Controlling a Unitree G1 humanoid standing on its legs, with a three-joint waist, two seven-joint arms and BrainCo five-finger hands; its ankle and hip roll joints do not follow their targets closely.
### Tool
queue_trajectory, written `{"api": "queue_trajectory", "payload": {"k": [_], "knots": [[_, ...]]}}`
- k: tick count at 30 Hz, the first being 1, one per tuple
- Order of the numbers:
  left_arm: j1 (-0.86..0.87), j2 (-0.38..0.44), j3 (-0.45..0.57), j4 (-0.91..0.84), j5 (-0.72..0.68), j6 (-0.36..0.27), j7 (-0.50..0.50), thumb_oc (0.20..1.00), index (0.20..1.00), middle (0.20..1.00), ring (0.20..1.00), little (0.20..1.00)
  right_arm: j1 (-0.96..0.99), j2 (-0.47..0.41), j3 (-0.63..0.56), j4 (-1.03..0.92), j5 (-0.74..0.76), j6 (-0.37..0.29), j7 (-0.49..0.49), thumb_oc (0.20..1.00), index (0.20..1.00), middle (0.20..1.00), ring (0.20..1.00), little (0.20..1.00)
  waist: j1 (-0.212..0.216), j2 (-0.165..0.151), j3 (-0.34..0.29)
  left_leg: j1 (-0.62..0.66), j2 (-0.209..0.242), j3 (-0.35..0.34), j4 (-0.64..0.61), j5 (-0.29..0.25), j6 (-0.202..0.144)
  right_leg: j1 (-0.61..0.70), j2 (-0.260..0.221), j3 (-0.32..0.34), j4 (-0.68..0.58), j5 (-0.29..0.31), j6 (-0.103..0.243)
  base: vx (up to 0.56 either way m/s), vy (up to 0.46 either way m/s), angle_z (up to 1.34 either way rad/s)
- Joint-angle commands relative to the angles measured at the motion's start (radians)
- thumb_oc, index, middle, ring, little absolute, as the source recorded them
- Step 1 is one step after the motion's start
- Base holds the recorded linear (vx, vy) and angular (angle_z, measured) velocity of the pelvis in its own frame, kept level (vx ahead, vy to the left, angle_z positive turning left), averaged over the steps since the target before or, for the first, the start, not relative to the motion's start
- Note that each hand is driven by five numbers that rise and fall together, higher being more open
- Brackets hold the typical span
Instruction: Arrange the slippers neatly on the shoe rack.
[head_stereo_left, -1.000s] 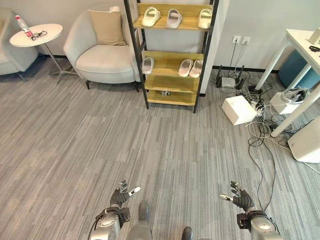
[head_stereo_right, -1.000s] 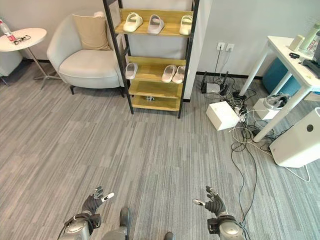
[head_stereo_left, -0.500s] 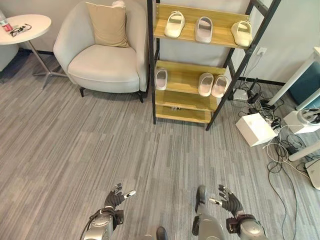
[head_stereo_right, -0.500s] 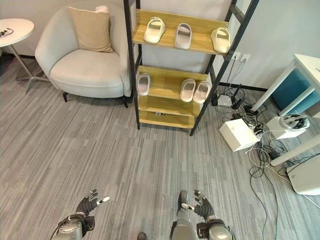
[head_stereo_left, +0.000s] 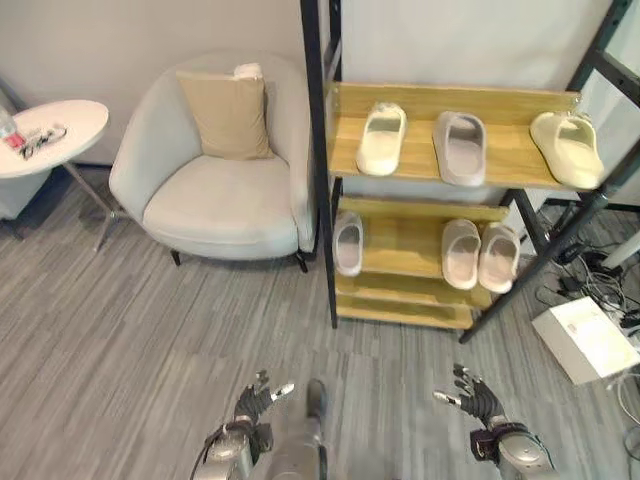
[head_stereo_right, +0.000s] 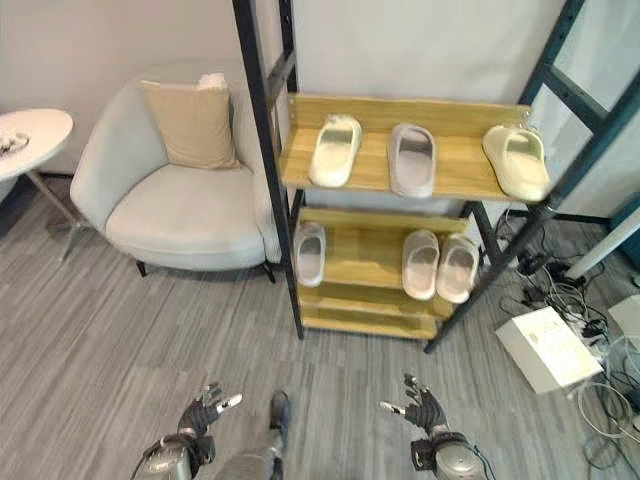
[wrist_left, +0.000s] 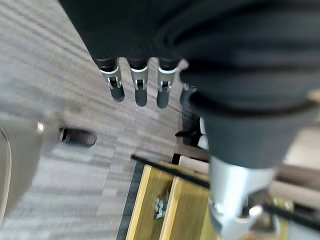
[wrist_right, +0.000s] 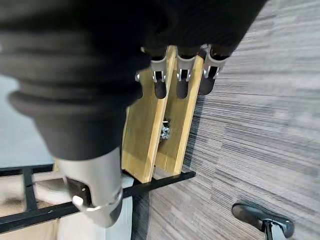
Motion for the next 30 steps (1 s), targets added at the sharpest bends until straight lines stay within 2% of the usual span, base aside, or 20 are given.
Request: {"api": "queue_trajectory", "payload": {"k": [1, 2, 5, 6, 8, 9, 10, 11, 12, 13, 14, 15, 17, 18, 20, 22, 24, 25, 29, 30], "knots": [[-0.054, 0.014, 0.004, -0.049, 0.015, -0.035, -0.018, 1.000, 1.000, 1.000, 1.000, 1.000, -0.055, 0.016, -0.010, -0.044, -0.001, -0.025, 0.005, 1.000, 1.000, 1.000, 1.000, 1.000, 0.020, -0.010, 0.000, 0.156, 0.045, -0.006, 0.000, -0.018, 0.049, -0.177, 0.032, 0.010, 0.181, 0.073, 0.062, 0.24, 0.211, -1.37], [-0.061, 0.020, 0.008, -0.043, 0.015, -0.034, -0.015, 1.000, 1.000, 1.000, 1.000, 1.000, -0.062, 0.025, 0.001, -0.046, -0.010, -0.021, 0.007, 1.000, 1.000, 1.000, 1.000, 1.000, 0.019, -0.008, 0.011, 0.181, 0.045, 0.008, -0.005, -0.034, 0.058, -0.229, 0.015, 0.003, 0.247, 0.094, 0.073, 0.22, 0.118, -1.33], [-0.072, 0.035, 0.017, -0.045, 0.014, -0.038, -0.015, 1.000, 1.000, 1.000, 1.000, 1.000, -0.041, 0.032, -0.018, -0.066, -0.007, -0.021, 0.006, 1.000, 1.000, 1.000, 1.000, 1.000, 0.002, 0.004, 0.018, 0.225, 0.058, 0.003, -0.021, -0.060, 0.046, -0.257, -0.050, -0.001, 0.142, 0.169, 0.080, 0.24, -0.155, 0.13], [-0.083, 0.039, 0.018, -0.042, 0.014, -0.037, -0.009, 1.000, 1.000, 1.000, 1.000, 1.000, -0.027, 0.042, -0.027, -0.084, -0.007, -0.019, 0.002, 1.000, 1.000, 1.000, 1.000, 1.000, -0.014, 0.010, 0.027, 0.259, 0.091, -0.010, -0.025, -0.080, 0.022, -0.290, -0.127, 0.021, 0.083, 0.249, 0.102, 0.25, -0.349, 0.98], [-0.090, 0.041, 0.018, -0.045, 0.012, -0.038, -0.007, 1.000, 1.000, 1.000, 1.000, 1.000, -0.017, 0.044, -0.031, -0.093, -0.022, -0.014, -0.002, 1.000, 1.000, 1.000, 1.000, 1.000, -0.024, 0.009, 0.030, 0.286, 0.120, -0.018, -0.019, -0.096, -0.002, -0.306, -0.191, 0.023, 0.063, 0.319, 0.134, 0.27, -0.481, 0.43], [-0.093, 0.046, 0.019, -0.050, 0.006, -0.040, -0.004, 1.000, 1.000, 1.000, 1.000, 1.000, -0.012, 0.040, -0.034, -0.097, -0.029, -0.012, -0.001, 1.000, 1.000, 1.000, 1.000, 1.000, -0.029, 0.007, 0.026, 0.292, 0.142, -0.022, -0.015, -0.096, -0.019, -0.312, -0.197, 0.042, 0.067, 0.334, 0.148, 0.22, -0.503, 0.47], [-0.093, 0.044, 0.017, -0.050, 0.005, -0.040, -0.006, 1.000, 1.000, 1.000, 1.000, 1.000, -0.013, 0.040, -0.033, -0.098, -0.030, -0.010, 0.002, 1.000, 1.000, 1.000, 1.000, 1.000, -0.027, 0.008, 0.022, 0.295, 0.151, -0.020, -0.014, -0.092, -0.028, -0.302, -0.189, 0.026, 0.069, 0.311, 0.149, 0.20, -0.572, 0.38], [-0.082, 0.043, 0.018, -0.050, 0.003, -0.038, -0.011, 1.000, 1.000, 1.000, 1.000, 1.000, -0.018, 0.033, -0.025, -0.084, -0.028, -0.008, 0.007, 1.000, 1.000, 1.000, 1.000, 1.000, -0.020, 0.013, 0.005, 0.296, 0.193, -0.020, -0.017, -0.083, -0.052, -0.281, -0.158, -0.012, 0.063, 0.241, 0.145, 0.13, -0.581, 0.27], [-0.082, 0.040, 0.021, -0.050, -0.015, -0.036, -0.009, 1.000, 1.000, 1.000, 1.000, 1.000, -0.021, 0.023, -0.015, -0.082, -0.013, -0.010, 0.013, 1.000, 1.000, 1.000, 1.000, 1.000, -0.022, 0.036, 0.004, 0.278, 0.248, -0.036, -0.005, -0.020, -0.084, -0.274, -0.105, -0.020, 0.073, 0.193, 0.115, 0.10, -0.710, 0.30], [-0.086, 0.031, 0.020, -0.040, -0.021, -0.038, -0.012, 1.000, 1.000, 1.000, 1.000, 1.000, -0.020, 0.006, -0.006, -0.079, 0.006, -0.015, 0.017, 1.000, 1.000, 1.000, 1.000, 1.000, -0.029, 0.049, 0.006, 0.254, 0.275, -0.056, 0.023, 0.027, -0.088, -0.252, -0.058, -0.037, 0.057, 0.169, 0.086, 0.03, -0.620, 0.07], [-0.092, 0.020, 0.012, -0.033, -0.022, -0.039, -0.010, 1.000, 1.000, 1.000, 1.000, 1.000, -0.024, -0.010, -0.004, -0.069, 0.008, -0.016, 0.018, 1.000, 1.000, 1.000, 1.000, 1.000, -0.029, 0.058, 0.009, 0.241, 0.273, -0.077, 0.033, 0.069, -0.092, -0.229, -0.035, -0.051, 0.033, 0.163, 0.073, 0.00, -0.394, 0.06], [-0.092, 0.020, 0.012, -0.033, -0.022, -0.040, -0.010, 1.000, 1.000, 1.000, 1.000, 1.000, -0.024, -0.010, -0.004, -0.069, 0.008, -0.016, 0.018, 1.000, 1.000, 1.000, 1.000, 1.000, -0.031, 0.059, 0.009, 0.241, 0.273, -0.079, 0.033, 0.070, -0.092, -0.227, -0.035, -0.053, 0.032, 0.164, 0.073, 0.00, -0.260, 0.12], [-0.092, 0.008, 0.009, -0.039, -0.026, -0.034, -0.013, 1.000, 1.000, 1.000, 1.000, 1.000, -0.024, -0.024, -0.013, -0.069, 0.016, -0.014, 0.015, 1.000, 1.000, 1.000, 1.000, 1.000, -0.044, 0.059, 0.013, 0.218, 0.271, -0.022, 0.077, 0.088, -0.079, -0.207, -0.024, -0.073, 0.018, 0.156, 0.057, -0.01, -0.221, 0.16], [-0.092, 0.002, 0.001, -0.040, -0.020, -0.033, -0.020, 1.000, 1.000, 1.000, 1.000, 1.000, -0.026, -0.034, -0.017, -0.069, 0.016, -0.010, 0.014, 1.000, 1.000, 1.000, 1.000, 1.000, -0.046, 0.054, 0.013, 0.210, 0.239, 0.005, 0.099, 0.069, -0.068, -0.191, -0.016, -0.082, 0.000, 0.154, 0.048, 0.00, -0.231, 0.04], [-0.094, -0.003, -0.007, -0.039, -0.013, -0.034, -0.021, 1.000, 1.000, 1.000, 1.000, 1.000, -0.035, -0.039, -0.018, -0.067, 0.016, -0.008, 0.014, 1.000, 1.000, 1.000, 1.000, 1.000, -0.036, 0.050, 0.012, 0.199, 0.167, -0.034, 0.103, 0.022, -0.054, -0.181, -0.007, -0.073, -0.019, 0.157, 0.041, 0.03, -0.162, 0.11], [-0.094, -0.007, -0.016, -0.035, -0.005, -0.034, -0.021, 1.000, 1.000, 1.000, 1.000, 1.000, -0.043, -0.037, -0.016, -0.055, 0.018, -0.008, 0.013, 1.000, 1.000, 1.000, 1.000, 1.000, -0.031, 0.041, 0.004, 0.197, 0.106, -0.046, 0.104, -0.037, -0.029, -0.181, -0.003, -0.066, -0.026, 0.161, 0.038, 0.03, -0.083, -0.10], [-0.093, -0.006, -0.018, -0.039, -0.005, -0.034, -0.021, 1.000, 1.000, 1.000, 1.000, 1.000, -0.045, -0.035, -0.015, -0.053, 0.018, -0.007, 0.013, 1.000, 1.000, 1.000, 1.000, 1.000, -0.031, 0.040, 0.000, 0.200, 0.094, -0.037, 0.104, -0.050, -0.019, -0.180, -0.002, -0.068, -0.023, 0.160, 0.036, 0.00, -0.005, -0.16], [-0.095, -0.004, -0.030, -0.043, -0.002, -0.029, -0.022, 1.000, 1.000, 1.000, 1.000, 1.000, -0.043, -0.029, -0.015, -0.058, 0.019, -0.006, 0.007, 1.000, 1.000, 1.000, 1.000, 1.000, -0.040, 0.043, -0.007, 0.202, 0.095, 0.006, 0.101, -0.058, -0.006, -0.188, 0.000, -0.071, -0.012, 0.150, 0.035, -0.02, 0.060, -0.12], [-0.097, 0.000, -0.038, -0.044, 0.001, -0.028, -0.024, 1.000, 1.000, 1.000, 1.000, 1.000, -0.034, -0.018, -0.022, -0.075, 0.016, -0.005, 0.003, 1.000, 1.000, 1.000, 1.000, 1.000, -0.044, 0.042, -0.015, 0.223, 0.081, 0.000, 0.068, -0.077, 0.001, -0.191, -0.009, -0.073, -0.004, 0.156, 0.040, 0.00, 0.087, 0.18], [-0.098, 0.004, -0.037, -0.046, 0.005, -0.023, -0.025, 1.000, 1.000, 1.000, 1.000, 1.000, -0.023, -0.010, -0.033, -0.086, 0.009, -0.004, 0.002, 1.000, 1.000, 1.000, 1.000, 1.000, -0.051, 0.038, -0.015, 0.239, 0.072, 0.002, 0.034, -0.082, 0.014, -0.199, -0.017, -0.071, 0.005, 0.168, 0.051, -0.01, 0.077, 0.11]]}}
